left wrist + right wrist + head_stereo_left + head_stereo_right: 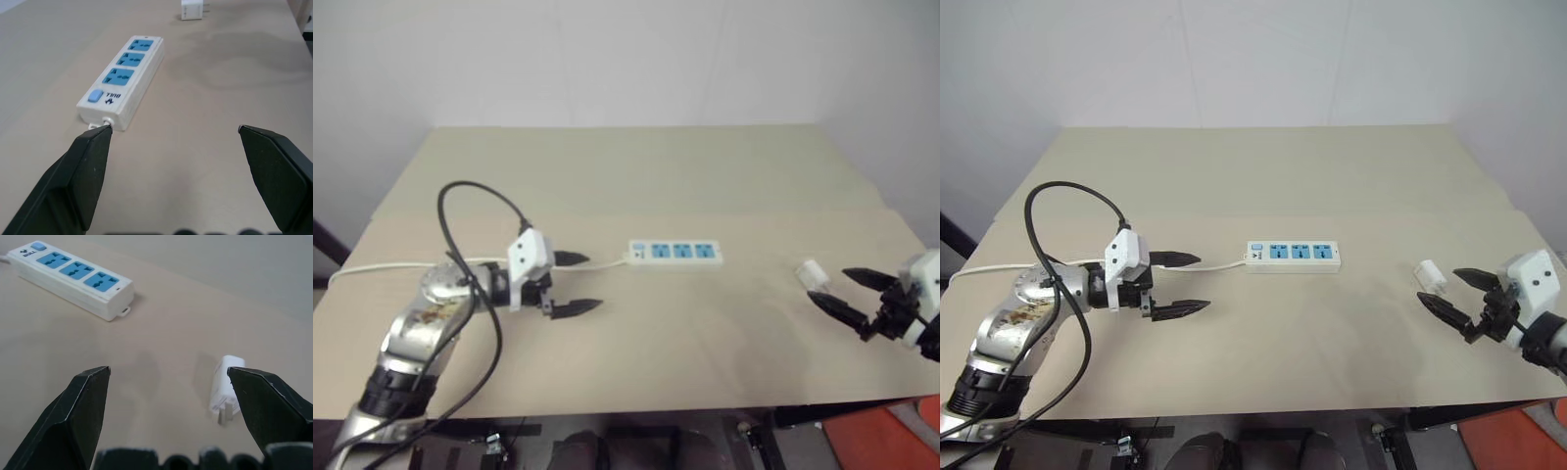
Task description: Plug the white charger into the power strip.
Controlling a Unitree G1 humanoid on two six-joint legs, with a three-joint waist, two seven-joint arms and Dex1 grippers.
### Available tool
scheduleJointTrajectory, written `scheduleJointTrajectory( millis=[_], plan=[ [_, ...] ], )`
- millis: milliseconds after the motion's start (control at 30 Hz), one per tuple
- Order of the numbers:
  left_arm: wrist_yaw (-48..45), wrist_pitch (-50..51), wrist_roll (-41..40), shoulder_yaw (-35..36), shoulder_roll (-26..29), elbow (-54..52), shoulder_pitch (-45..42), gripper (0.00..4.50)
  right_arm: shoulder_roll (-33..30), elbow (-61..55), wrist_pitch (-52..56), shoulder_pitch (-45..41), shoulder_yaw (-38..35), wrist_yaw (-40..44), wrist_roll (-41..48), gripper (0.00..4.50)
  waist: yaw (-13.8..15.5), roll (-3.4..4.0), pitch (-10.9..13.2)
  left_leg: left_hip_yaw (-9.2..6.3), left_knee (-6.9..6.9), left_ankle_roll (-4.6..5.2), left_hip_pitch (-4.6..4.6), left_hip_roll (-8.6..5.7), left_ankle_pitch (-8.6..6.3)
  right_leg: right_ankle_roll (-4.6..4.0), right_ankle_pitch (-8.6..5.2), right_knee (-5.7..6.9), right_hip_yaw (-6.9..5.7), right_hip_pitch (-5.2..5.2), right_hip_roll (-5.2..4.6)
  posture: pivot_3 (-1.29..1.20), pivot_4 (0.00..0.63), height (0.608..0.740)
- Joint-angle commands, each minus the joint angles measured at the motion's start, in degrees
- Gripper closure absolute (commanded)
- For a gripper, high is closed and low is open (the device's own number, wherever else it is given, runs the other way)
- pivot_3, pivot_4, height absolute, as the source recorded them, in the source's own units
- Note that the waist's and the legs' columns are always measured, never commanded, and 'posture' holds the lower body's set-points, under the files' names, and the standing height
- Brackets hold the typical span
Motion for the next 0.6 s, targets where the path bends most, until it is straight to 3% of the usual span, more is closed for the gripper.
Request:
scheduleJointTrajectory(
  millis=[33,333,600],
  plan=[
    [-1.1,-2.3,0.0,-0.3,-0.2,1.1,-1.4,0.02,0.8,-3.8,0.4,1.9,-2.4,-0.4,1.7,0.0,0.0,-0.02,0.0,0.0,0.0,0.0,0.01,0.0,0.0,0.0,0.0,0.0,0.0,0.01,0.0,0.0,0.15,0.74],
    [-4.8,-9.7,3.8,-2.6,-1.0,11.5,-7.4,0.02,-0.4,-6.5,1.9,-2.7,0.3,-0.9,3.6,0.0,-0.2,-0.03,0.0,0.03,0.01,-0.01,0.11,0.01,0.01,-0.01,0.0,0.01,0.08,0.02,0.0,0.0,0.15,0.74],
    [-8.5,-20.6,6.7,-4.0,-8.1,31.3,-19.5,0.02,0.2,-11.0,3.2,-2.3,-0.3,-1.7,4.0,0.0,0.4,-0.06,0.0,-0.02,0.02,0.03,-0.08,-0.06,-0.01,0.02,0.03,0.06,-0.07,0.01,0.0,0.0,0.15,0.74]
  ],
)
